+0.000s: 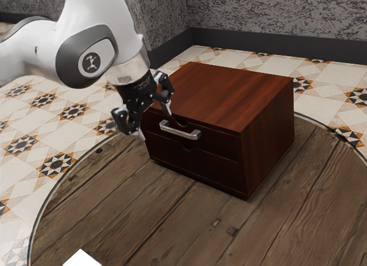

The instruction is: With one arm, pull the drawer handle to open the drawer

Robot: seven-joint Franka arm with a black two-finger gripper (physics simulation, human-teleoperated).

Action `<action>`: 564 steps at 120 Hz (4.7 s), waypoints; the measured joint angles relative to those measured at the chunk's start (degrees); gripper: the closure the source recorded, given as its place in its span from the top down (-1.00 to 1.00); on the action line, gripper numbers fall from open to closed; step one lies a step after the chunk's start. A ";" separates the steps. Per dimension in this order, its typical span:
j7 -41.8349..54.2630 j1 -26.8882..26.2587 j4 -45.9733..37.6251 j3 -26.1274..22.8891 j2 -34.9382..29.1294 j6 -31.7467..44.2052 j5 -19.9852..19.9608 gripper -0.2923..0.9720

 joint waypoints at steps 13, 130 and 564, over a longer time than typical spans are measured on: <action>-8.23 -0.83 -1.40 0.02 0.37 2.76 0.08 0.43; -34.94 1.50 -12.39 0.20 -0.23 24.17 4.57 0.35; -36.54 1.82 -36.75 -1.37 -24.19 15.04 6.55 -0.04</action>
